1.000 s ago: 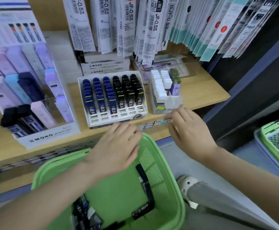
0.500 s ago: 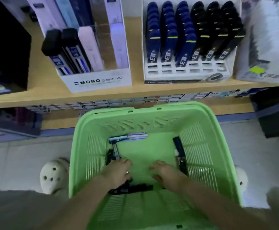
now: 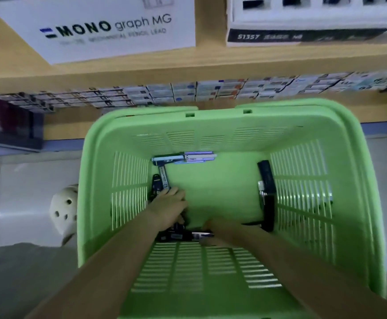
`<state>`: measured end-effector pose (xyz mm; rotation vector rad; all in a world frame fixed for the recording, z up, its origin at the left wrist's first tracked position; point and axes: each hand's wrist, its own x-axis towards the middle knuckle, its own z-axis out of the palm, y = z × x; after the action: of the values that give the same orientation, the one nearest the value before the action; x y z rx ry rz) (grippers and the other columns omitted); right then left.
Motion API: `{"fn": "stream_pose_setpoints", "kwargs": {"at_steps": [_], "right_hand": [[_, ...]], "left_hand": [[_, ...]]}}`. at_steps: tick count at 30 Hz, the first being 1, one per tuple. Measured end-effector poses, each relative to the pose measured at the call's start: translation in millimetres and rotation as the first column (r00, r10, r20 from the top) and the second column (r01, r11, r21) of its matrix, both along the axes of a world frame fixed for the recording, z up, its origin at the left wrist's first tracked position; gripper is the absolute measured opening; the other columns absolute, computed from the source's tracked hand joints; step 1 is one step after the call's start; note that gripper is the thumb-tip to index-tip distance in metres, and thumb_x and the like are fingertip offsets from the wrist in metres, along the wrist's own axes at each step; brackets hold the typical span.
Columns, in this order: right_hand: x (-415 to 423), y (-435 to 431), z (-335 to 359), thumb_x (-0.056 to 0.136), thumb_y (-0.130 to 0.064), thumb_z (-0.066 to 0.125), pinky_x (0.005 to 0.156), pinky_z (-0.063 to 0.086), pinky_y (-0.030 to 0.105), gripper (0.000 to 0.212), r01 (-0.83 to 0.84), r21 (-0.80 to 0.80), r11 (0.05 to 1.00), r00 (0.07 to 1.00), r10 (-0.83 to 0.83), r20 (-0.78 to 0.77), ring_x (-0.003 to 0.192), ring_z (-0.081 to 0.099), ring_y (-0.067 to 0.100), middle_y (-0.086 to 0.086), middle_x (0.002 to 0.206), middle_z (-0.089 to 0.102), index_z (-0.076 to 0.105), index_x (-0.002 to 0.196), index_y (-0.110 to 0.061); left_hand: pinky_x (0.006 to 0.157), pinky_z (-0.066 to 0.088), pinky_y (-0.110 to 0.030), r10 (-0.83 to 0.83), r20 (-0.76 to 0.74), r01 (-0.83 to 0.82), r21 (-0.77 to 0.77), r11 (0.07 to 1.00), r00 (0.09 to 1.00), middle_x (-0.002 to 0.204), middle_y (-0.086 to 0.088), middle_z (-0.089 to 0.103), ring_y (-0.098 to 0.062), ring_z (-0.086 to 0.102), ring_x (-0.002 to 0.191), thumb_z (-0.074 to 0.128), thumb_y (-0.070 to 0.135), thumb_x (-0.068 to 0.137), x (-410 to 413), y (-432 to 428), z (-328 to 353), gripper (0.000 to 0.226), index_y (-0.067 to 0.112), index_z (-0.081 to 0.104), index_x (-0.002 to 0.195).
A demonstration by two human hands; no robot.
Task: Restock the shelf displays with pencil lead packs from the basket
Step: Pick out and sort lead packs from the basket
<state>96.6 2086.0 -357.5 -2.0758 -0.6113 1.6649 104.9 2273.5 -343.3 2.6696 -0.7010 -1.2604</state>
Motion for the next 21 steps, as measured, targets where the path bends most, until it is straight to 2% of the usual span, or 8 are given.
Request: {"fn": "stream_pose_setpoints", "kwargs": {"at_steps": [5, 7, 9, 11, 13, 14, 17, 21], "right_hand": [[-5.0, 0.5, 2.0, 0.093, -0.025, 0.053, 0.07, 0.035, 0.028, 0.031, 0.049, -0.019, 0.999, 0.999, -0.049, -0.004, 0.103, 0.058, 0.029, 0.019, 0.111, 0.061, 0.061, 0.109, 0.0], [-1.0, -4.0, 6.1, 0.095, -0.021, 0.05, 0.077, 0.04, 0.031, 0.03, 0.127, -0.009, 0.992, 0.992, -0.127, -0.019, 0.103, 0.057, 0.027, 0.017, 0.112, 0.06, 0.057, 0.115, -0.001], [8.0, -9.1, 16.3, 0.098, -0.02, 0.044, 0.067, 0.039, 0.028, 0.025, 0.205, -0.039, 0.978, 0.979, -0.205, 0.006, 0.086, 0.056, 0.022, 0.01, 0.097, 0.059, 0.053, 0.113, -0.004], [15.9, -14.0, 26.7, 0.099, -0.024, 0.041, 0.054, 0.041, 0.022, 0.015, 0.354, -0.03, 0.935, 0.935, -0.352, 0.052, 0.066, 0.055, 0.015, -0.001, 0.086, 0.058, 0.048, 0.106, -0.013], [22.9, -15.6, 43.6, 0.1, -0.028, 0.037, 0.055, 0.043, 0.025, 0.013, 0.505, 0.064, 0.86, 0.849, -0.509, 0.143, 0.059, 0.055, 0.013, -0.004, 0.082, 0.06, 0.042, 0.106, -0.017], [24.3, -14.7, 52.3, 0.1, -0.03, 0.036, 0.058, 0.044, 0.03, 0.016, 0.551, 0.13, 0.824, 0.803, -0.566, 0.185, 0.06, 0.055, 0.015, -0.002, 0.082, 0.061, 0.041, 0.106, -0.016], [22.3, -1.2, 74.8, 0.1, -0.03, 0.035, 0.059, 0.044, 0.039, 0.013, 0.58, 0.27, 0.769, 0.724, -0.638, 0.261, 0.063, 0.054, 0.022, 0.007, 0.082, 0.061, 0.039, 0.104, -0.018], [8.1, 27.3, 95.7, 0.098, -0.019, 0.043, 0.075, 0.043, 0.016, 0.026, 0.478, 0.447, 0.756, 0.76, -0.611, 0.222, 0.086, 0.054, 0.006, -0.004, 0.103, 0.052, 0.041, 0.122, -0.011]], "left_hand": [[0.092, 0.027, -0.031, -0.004, 0.094, 0.002, 0.018, 1.0, 0.996, 0.113, -0.001, 0.05, -0.022, 0.038, 0.113, 0.057, 0.025, 0.09, -1.6, -2.4, -2.0, 0.023, 0.016, 0.059, 0.111], [0.089, 0.035, -0.029, 0.184, 0.117, -0.177, -0.066, 0.982, 0.976, 0.104, -0.002, 0.057, -0.02, 0.048, 0.1, 0.054, 0.014, 0.093, -2.0, -8.3, -0.2, 0.013, 0.015, 0.05, 0.105], [0.07, 0.046, -0.027, 0.594, -0.016, -0.586, -0.188, 0.789, 0.805, 0.092, -0.005, 0.06, -0.019, 0.056, 0.08, 0.044, 0.01, 0.098, 3.6, -17.8, 7.3, 0.008, 0.014, 0.037, 0.1], [0.056, 0.039, -0.019, 0.864, -0.251, -0.891, -0.25, 0.379, 0.437, 0.088, -0.008, 0.054, -0.018, 0.051, 0.071, 0.037, 0.014, 0.101, 13.6, -28.1, 19.6, 0.007, 0.013, 0.033, 0.095], [0.053, 0.038, -0.016, 0.874, -0.482, -0.982, -0.188, -0.026, 0.068, 0.085, -0.007, 0.048, -0.015, 0.046, 0.064, 0.034, 0.022, 0.102, 21.3, -36.0, 38.5, 0.01, 0.012, 0.032, 0.099], [0.058, 0.04, -0.017, 0.841, -0.541, -0.987, -0.124, -0.103, -0.02, 0.085, -0.005, 0.047, -0.013, 0.047, 0.065, 0.034, 0.029, 0.102, 23.5, -39.0, 49.3, 0.017, 0.012, 0.031, 0.105], [0.086, 0.034, -0.03, 0.778, -0.627, -0.999, -0.008, -0.053, -0.036, 0.095, -0.003, 0.053, -0.014, 0.056, 0.086, 0.038, 0.056, 0.092, 17.9, -44.1, 75.6, 0.048, 0.019, 0.03, 0.121], [0.091, 0.035, -0.03, 0.71, -0.7, -0.981, -0.071, -0.178, -0.078, 0.107, 0.006, 0.056, -0.002, 0.053, 0.092, 0.047, 0.05, 0.092, 8.9, -43.3, 97.4, 0.046, 0.02, 0.033, 0.123]]}}
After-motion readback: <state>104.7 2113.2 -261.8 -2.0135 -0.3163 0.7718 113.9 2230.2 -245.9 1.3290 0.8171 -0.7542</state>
